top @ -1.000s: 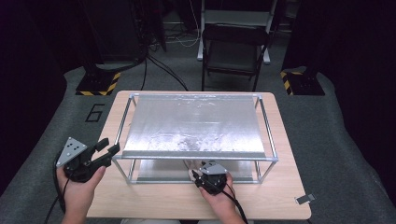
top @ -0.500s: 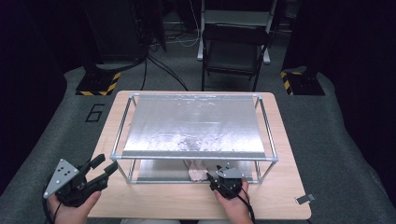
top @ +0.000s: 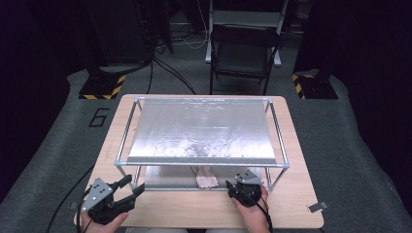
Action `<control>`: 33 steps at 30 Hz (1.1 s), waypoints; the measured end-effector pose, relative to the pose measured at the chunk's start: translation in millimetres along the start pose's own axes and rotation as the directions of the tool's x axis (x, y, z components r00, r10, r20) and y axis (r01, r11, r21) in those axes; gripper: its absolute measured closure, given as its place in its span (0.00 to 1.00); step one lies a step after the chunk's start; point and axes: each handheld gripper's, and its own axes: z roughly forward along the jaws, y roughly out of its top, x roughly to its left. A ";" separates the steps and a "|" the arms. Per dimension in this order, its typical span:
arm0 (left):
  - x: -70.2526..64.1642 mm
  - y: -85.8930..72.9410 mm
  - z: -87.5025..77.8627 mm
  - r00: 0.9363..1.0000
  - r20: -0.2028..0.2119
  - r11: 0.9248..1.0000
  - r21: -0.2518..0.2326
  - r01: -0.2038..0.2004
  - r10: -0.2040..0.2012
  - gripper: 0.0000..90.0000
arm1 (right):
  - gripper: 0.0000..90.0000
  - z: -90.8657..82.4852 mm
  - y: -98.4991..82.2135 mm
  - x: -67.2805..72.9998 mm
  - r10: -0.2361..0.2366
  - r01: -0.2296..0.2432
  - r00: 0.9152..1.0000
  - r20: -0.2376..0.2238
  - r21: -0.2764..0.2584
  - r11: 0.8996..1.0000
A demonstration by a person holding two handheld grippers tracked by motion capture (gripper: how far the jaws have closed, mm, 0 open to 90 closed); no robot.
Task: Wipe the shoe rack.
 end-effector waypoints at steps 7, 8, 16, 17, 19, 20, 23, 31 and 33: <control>-6.5 -14.5 27.1 0.999 0.045 0.999 0.045 -0.003 0.001 0.46 | 0.50 0.2 -3.0 -4.3 0.043 -0.044 0.999 -0.007 -0.013 0.999; -7.1 -15.5 30.4 0.999 0.052 0.999 0.054 -0.005 0.002 0.46 | 0.50 0.3 -2.8 -4.7 0.041 -0.041 0.999 -0.014 -0.005 0.999; -16.7 -22.5 62.2 0.996 0.094 0.995 0.094 -0.017 0.008 0.43 | 0.48 3.4 -2.3 -9.8 0.104 -0.103 0.992 -0.076 0.013 0.995; -18.1 -22.9 66.5 0.995 0.104 0.995 0.095 -0.017 0.007 0.43 | 0.47 3.4 -1.9 -12.2 0.069 -0.069 0.996 -0.057 0.004 0.998; -22.8 -23.3 75.6 0.993 0.118 0.994 0.105 -0.009 -0.003 0.43 | 0.47 3.6 -1.9 -12.5 0.084 -0.085 0.994 -0.063 -0.004 0.996; -24.3 -23.4 80.3 0.992 0.125 0.993 0.113 -0.019 0.005 0.43 | 0.47 3.9 -2.0 -12.6 0.098 -0.098 0.993 -0.069 0.002 0.995; -29.2 -24.2 94.7 0.990 0.144 0.989 0.142 -0.033 0.012 0.43 | 0.47 4.0 -2.0 -12.9 0.106 -0.105 0.992 -0.069 0.012 0.994; -46.4 -28.4 126.8 0.990 0.139 0.983 0.179 -0.034 0.009 0.39 | 0.47 4.6 -2.2 -15.7 0.113 -0.113 0.990 -0.082 0.015 0.994; -48.9 -27.1 133.2 0.989 0.148 0.982 0.184 -0.042 0.015 0.37 | 0.47 5.0 -2.0 -15.3 0.111 -0.109 0.991 -0.079 0.017 0.994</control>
